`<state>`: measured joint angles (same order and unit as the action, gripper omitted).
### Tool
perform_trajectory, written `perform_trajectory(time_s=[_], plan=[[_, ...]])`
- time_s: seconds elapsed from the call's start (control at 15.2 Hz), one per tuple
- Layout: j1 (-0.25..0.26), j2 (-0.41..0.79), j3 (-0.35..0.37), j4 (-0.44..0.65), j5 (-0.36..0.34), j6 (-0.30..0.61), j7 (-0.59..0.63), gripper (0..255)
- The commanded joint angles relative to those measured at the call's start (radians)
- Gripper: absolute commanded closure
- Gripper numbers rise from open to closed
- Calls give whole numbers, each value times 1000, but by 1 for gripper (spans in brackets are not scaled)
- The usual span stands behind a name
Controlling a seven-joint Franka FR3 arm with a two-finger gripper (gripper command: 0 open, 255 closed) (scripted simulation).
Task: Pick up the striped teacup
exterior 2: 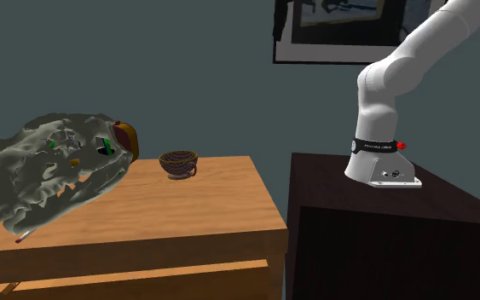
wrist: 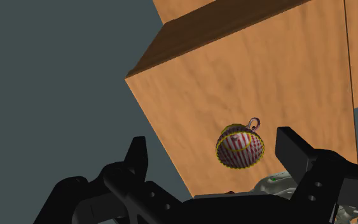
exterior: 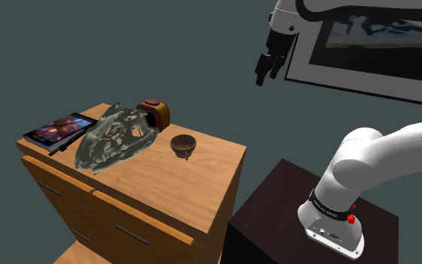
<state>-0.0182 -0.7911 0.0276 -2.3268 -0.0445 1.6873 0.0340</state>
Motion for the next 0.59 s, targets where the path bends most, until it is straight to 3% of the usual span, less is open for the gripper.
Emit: perform_trajectory(time_s=[0.0, 0.53], plan=[[0, 0, 0, 0, 0, 0, 0, 0], [9, 231, 82, -12, -2, 210, 87, 0]])
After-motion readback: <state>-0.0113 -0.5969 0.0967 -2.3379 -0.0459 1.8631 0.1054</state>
